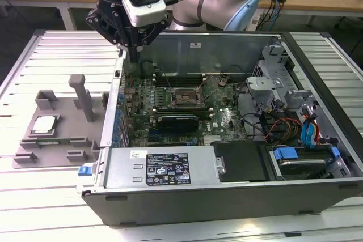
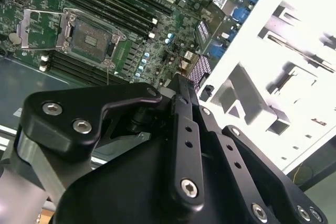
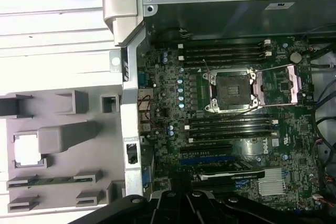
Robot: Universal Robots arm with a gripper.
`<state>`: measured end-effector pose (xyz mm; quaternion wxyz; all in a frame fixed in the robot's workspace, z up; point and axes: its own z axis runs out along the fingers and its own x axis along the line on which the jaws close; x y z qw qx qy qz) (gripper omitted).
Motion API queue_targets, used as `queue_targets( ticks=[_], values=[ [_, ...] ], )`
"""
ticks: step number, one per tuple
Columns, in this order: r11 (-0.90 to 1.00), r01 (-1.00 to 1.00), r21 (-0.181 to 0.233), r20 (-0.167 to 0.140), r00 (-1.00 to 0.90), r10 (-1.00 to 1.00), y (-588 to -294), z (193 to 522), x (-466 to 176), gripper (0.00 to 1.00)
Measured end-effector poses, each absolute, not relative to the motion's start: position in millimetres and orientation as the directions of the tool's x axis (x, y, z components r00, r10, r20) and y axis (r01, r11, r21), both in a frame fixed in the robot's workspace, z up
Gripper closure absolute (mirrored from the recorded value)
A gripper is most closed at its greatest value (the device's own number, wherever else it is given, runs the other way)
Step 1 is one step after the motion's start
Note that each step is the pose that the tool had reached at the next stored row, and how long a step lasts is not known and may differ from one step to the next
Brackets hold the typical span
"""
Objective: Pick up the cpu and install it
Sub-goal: 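Reach for the cpu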
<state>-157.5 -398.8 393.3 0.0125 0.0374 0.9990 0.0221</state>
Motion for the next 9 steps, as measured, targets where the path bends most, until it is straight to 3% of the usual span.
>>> queue_targets(
  ticks=[9],
  values=[
    [0.996,0.074,0.045,-0.023,-0.997,0.075,-398.8,393.3,-167.0,0.89]
  ],
)
